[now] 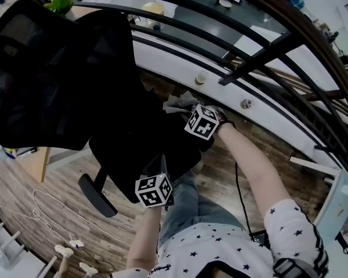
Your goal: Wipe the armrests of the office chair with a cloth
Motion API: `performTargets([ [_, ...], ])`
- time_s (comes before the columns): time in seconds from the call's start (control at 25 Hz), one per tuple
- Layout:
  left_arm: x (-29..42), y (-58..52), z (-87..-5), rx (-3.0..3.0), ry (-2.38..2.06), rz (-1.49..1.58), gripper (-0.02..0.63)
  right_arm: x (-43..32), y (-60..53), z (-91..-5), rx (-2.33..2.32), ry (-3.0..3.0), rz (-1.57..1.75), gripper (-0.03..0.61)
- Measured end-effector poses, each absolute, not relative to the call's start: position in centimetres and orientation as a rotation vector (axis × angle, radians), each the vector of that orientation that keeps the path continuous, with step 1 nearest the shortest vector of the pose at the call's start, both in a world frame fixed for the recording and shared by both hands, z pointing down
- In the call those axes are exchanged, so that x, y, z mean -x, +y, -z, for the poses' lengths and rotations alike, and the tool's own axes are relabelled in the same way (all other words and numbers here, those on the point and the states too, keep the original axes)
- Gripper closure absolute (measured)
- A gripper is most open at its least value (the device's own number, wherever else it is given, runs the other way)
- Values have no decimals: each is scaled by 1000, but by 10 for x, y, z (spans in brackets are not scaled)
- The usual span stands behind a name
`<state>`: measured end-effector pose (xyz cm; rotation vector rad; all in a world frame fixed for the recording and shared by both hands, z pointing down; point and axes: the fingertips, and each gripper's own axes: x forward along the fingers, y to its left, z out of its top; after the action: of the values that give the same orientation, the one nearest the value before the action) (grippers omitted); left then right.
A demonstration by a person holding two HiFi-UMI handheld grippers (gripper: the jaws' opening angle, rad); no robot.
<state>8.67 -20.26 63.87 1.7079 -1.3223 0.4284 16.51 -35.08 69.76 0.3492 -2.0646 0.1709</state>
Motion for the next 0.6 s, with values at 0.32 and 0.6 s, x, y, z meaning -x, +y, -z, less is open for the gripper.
performTargets([
  [0.32, -93, -199, -635, -1728, -1312, -423, 606, -175, -331, -698, -337, -2060, -187, 554],
  [0.6, -96, -194, -629, -1739, -1312, -424, 606, -185, -313, -697, -336, -2053, -203, 554],
])
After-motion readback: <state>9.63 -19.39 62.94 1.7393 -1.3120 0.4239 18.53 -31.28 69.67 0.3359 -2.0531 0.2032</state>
